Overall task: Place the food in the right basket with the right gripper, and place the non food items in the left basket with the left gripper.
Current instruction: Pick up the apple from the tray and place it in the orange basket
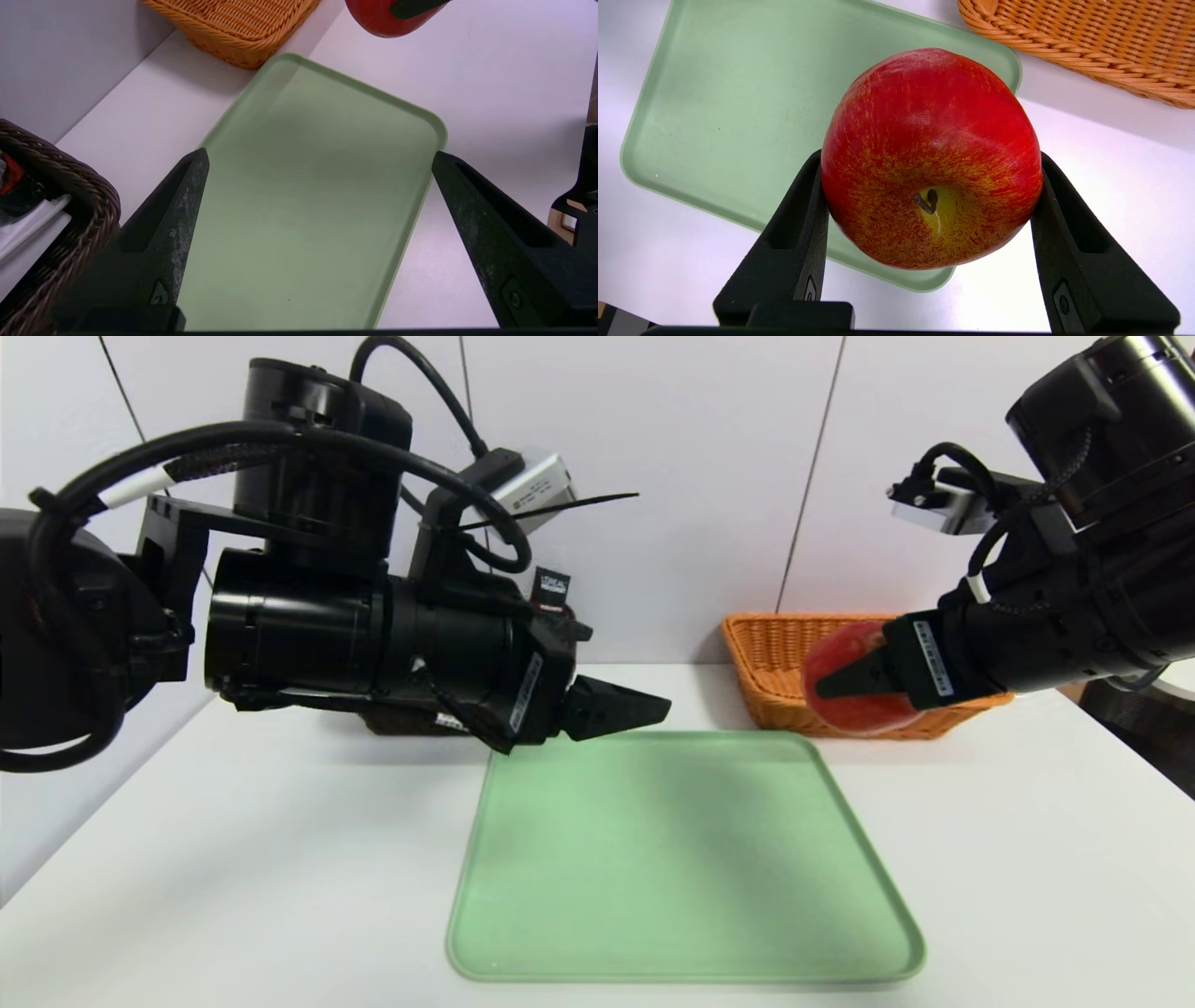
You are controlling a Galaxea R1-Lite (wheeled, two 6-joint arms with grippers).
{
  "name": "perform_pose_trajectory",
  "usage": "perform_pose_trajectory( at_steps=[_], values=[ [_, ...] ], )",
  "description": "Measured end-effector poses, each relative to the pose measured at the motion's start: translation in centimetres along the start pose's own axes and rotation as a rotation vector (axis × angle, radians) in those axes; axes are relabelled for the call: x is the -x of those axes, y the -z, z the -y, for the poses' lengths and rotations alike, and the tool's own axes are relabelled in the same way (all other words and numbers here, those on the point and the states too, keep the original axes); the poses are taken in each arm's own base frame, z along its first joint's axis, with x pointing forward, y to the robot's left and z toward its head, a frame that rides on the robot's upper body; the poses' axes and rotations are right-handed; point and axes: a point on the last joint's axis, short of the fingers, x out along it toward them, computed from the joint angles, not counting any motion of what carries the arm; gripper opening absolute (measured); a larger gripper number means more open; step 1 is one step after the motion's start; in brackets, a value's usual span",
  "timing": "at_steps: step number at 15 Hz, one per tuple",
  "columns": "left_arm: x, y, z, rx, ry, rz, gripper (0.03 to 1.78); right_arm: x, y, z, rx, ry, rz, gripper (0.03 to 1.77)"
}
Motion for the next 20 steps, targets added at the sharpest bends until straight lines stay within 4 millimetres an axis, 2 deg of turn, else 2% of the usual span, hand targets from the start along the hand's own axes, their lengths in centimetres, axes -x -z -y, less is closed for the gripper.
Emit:
perform_pose_trajectory(
  at_steps=[6,12,16,20],
  values=[
    [0.1,-0.2,0.0,-0.026,0.001,0.01,1.69,0.7,-0.9,0.8,-0.025,0.067,0.054,1.19],
    [0.1,-0.3,0.0,-0.051,0.006,0.018,1.69,0.5,-1.9,3.4,-0.093,0.141,0.081,1.19],
    [0.1,-0.5,0.0,-0.057,0.012,0.024,1.69,-1.3,-3.4,5.2,-0.138,0.193,0.145,1.19],
    [0.0,-0.5,0.0,-0.056,0.013,0.021,1.69,-4.9,-4.4,7.0,-0.173,0.314,0.171,1.19]
  ],
)
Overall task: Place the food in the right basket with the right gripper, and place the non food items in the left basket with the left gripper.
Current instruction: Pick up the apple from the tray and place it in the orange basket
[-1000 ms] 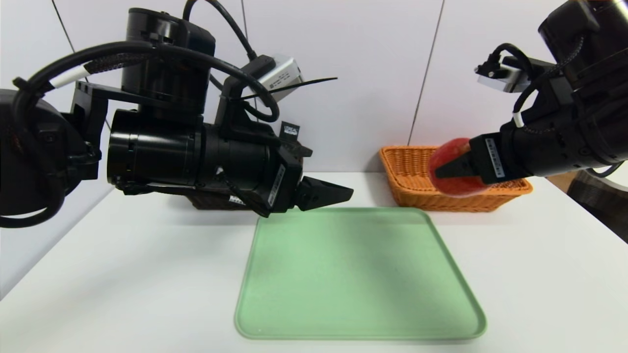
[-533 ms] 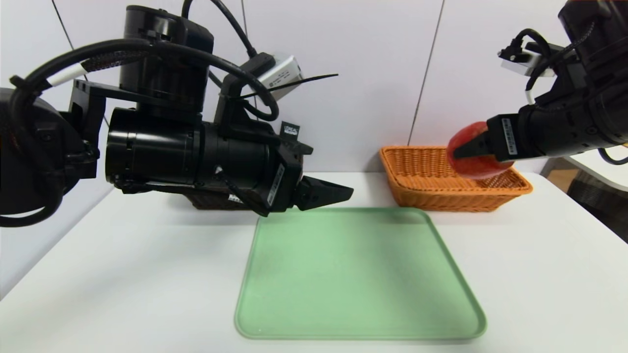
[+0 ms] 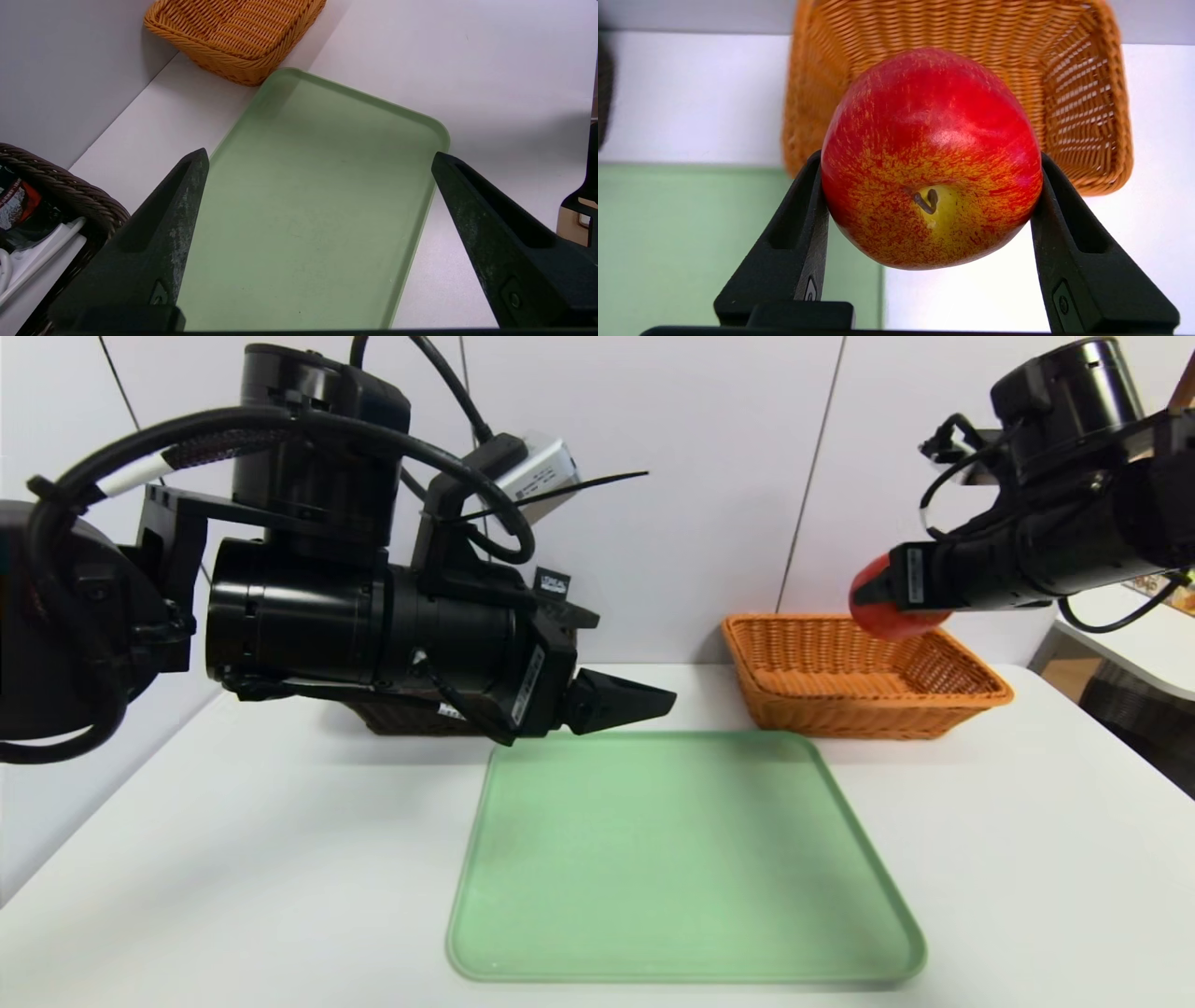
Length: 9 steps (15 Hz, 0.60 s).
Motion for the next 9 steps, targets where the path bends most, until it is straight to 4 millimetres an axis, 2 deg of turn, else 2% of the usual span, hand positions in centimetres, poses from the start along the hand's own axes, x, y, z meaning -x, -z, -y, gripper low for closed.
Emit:
perform_pose_trajectory(
  at_steps=[4,9],
  values=[
    [-0.3,0.2,-0.1,0.004,0.002,-0.008,1.69,-4.4,-0.3,0.2,-0.026,0.071,0.044,1.19],
    [-0.4,0.3,-0.1,0.008,0.003,-0.013,1.69,-7.9,0.5,0.3,-0.023,0.096,-0.011,1.19]
  ],
)
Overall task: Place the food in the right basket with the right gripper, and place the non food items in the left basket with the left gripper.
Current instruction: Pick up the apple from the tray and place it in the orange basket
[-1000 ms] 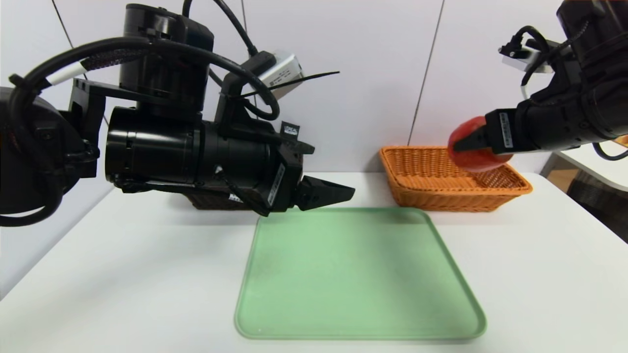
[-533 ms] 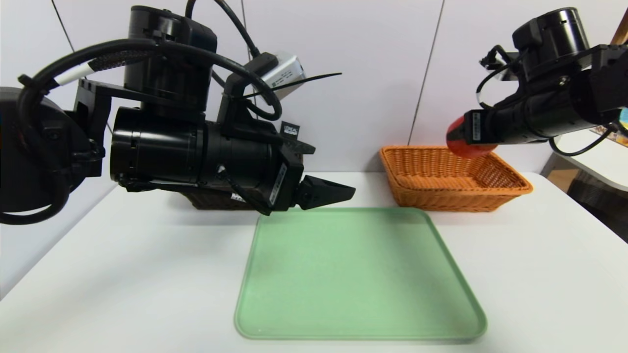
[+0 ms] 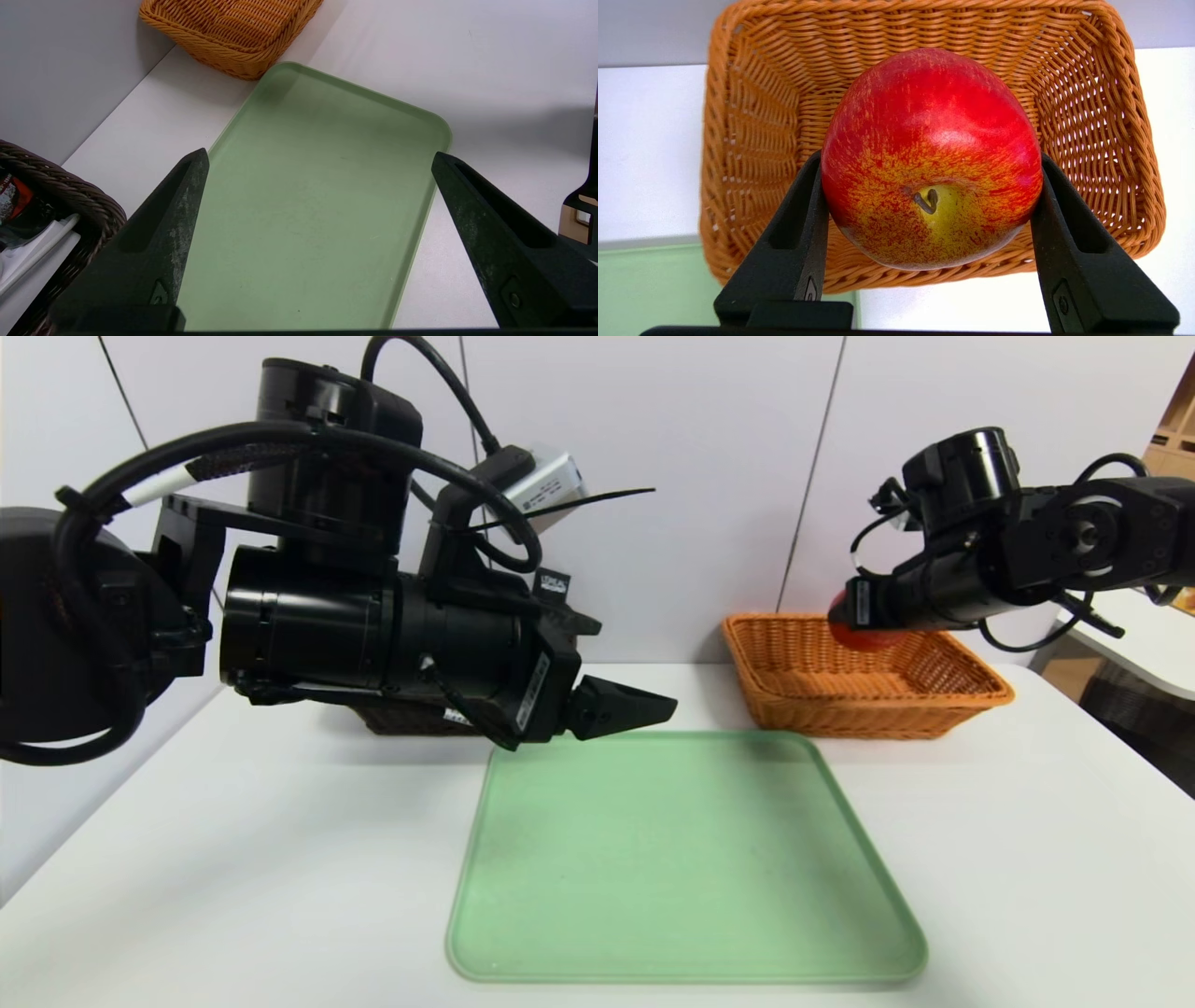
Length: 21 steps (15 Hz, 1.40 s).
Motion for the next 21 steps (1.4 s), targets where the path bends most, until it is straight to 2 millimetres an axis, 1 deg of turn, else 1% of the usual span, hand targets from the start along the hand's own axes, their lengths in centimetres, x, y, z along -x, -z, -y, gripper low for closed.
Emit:
perform_pose_trajectory(
  at_steps=[5,11,15,21],
  values=[
    [0.0,0.1,0.0,0.002,0.0,-0.003,1.69,-1.6,-0.1,0.1,-0.003,0.011,-0.01,1.19],
    [0.0,0.1,0.0,0.003,-0.002,-0.003,1.69,-2.3,-0.4,-0.1,-0.002,0.01,-0.007,1.19],
    [0.0,0.1,0.0,0.004,-0.001,-0.003,1.69,-2.4,-0.3,-0.1,-0.002,0.012,-0.009,1.4],
    [0.2,0.0,0.0,0.001,-0.003,0.002,1.69,-2.2,-0.4,-0.1,-0.003,0.01,-0.01,1.57]
  ],
)
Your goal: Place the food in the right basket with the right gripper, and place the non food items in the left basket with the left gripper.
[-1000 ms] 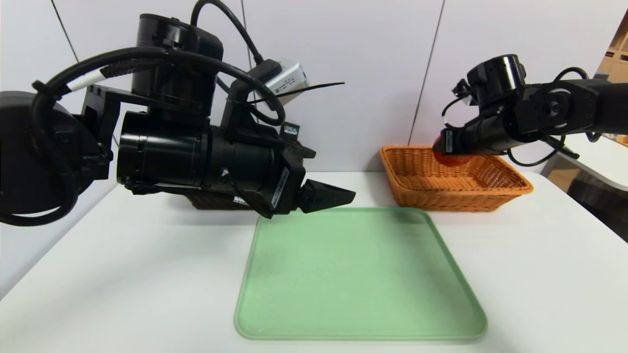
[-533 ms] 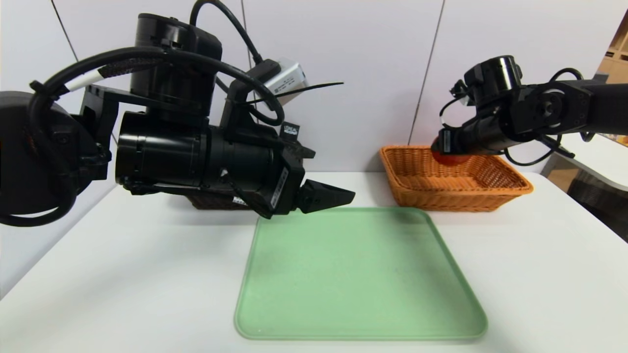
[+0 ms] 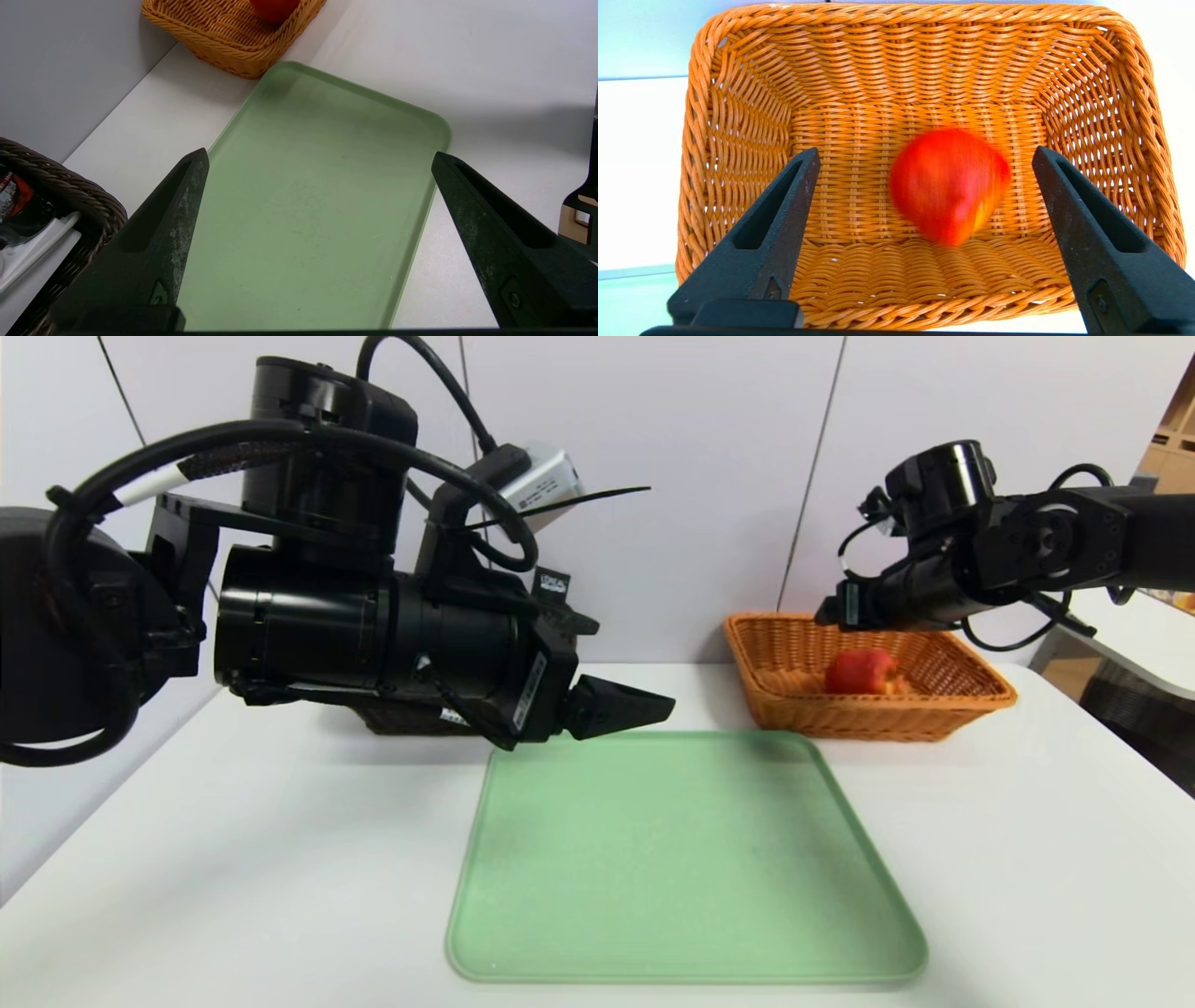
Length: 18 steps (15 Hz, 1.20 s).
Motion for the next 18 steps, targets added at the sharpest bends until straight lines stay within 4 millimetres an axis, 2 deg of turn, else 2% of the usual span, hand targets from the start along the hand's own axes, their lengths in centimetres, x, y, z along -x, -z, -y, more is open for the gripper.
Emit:
perform_pose_trajectory(
  at_steps=[4,6,9,14,18],
  values=[
    [0.6,-0.3,0.1,0.017,-0.015,0.011,1.69,2.2,-0.2,0.6,-0.007,-0.011,-0.015,1.62],
    [1.3,-0.6,0.1,0.072,-0.054,0.021,1.69,4.2,0.0,1.0,-0.027,-0.012,-0.039,1.64],
    [3.3,-0.7,-0.9,0.151,-0.22,0.014,1.69,7.9,1.1,1.7,-0.027,-0.023,-0.061,1.66],
    [9.2,-1.0,-1.4,0.245,-0.494,0.006,1.69,16.4,4.6,3.4,-0.004,-0.069,-0.043,1.69],
    [15.2,-0.6,0.8,0.279,-0.699,-0.015,1.69,23.0,8.3,5.9,-0.003,-0.107,0.012,1.69]
  ],
)
